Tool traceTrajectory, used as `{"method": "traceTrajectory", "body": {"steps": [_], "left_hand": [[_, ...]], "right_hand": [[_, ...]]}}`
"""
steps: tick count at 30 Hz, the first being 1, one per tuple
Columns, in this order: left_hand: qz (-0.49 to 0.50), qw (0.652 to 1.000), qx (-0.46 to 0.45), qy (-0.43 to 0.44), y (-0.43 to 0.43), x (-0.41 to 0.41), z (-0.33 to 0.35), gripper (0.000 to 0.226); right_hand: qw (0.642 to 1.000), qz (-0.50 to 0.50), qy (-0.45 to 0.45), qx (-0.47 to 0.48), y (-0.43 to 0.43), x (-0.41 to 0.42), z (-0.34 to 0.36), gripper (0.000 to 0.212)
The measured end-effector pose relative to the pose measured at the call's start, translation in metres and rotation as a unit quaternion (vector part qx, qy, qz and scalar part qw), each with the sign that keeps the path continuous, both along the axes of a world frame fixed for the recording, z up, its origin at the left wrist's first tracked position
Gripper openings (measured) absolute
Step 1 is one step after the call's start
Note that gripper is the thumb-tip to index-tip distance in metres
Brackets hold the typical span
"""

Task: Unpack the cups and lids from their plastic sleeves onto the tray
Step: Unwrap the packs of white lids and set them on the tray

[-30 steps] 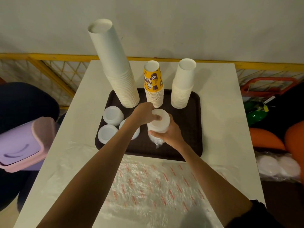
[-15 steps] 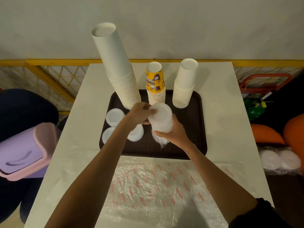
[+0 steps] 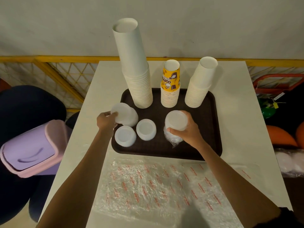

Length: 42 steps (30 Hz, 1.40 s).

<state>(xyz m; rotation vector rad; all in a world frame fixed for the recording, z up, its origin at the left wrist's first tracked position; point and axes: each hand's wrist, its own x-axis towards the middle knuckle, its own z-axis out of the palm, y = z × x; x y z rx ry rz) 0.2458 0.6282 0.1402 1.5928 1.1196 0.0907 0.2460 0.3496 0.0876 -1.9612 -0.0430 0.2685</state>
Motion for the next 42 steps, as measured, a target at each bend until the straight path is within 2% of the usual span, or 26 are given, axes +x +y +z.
{"method": "traceTrajectory", "body": {"steps": [13, 19, 24, 27, 29, 42], "left_hand": [[-0.074, 0.996, 0.052, 0.024, 0.004, 0.012, -0.027, 0.039], [-0.148, 0.979, 0.132, 0.041, 0.002, 0.01, -0.031, 0.036], [-0.236, 0.946, 0.219, 0.024, -0.008, 0.005, -0.027, 0.067], [-0.295, 0.918, 0.261, 0.049, -0.017, 0.006, -0.023, 0.091], [-0.316, 0.906, 0.272, 0.068, -0.022, 0.009, -0.024, 0.098], [-0.32, 0.882, 0.33, 0.098, -0.036, 0.016, -0.034, 0.093]], "right_hand": [[1.0, 0.001, 0.005, -0.004, 0.001, -0.001, 0.003, 0.082], [1.0, -0.007, 0.009, -0.005, 0.002, 0.0, 0.001, 0.082], [1.0, -0.011, 0.007, -0.007, 0.002, 0.0, -0.001, 0.081], [1.0, -0.009, 0.007, -0.003, 0.002, 0.0, -0.002, 0.081], [1.0, -0.011, 0.008, 0.0, 0.001, 0.0, -0.003, 0.081], [1.0, -0.005, -0.007, 0.011, -0.001, -0.001, -0.008, 0.081]]}}
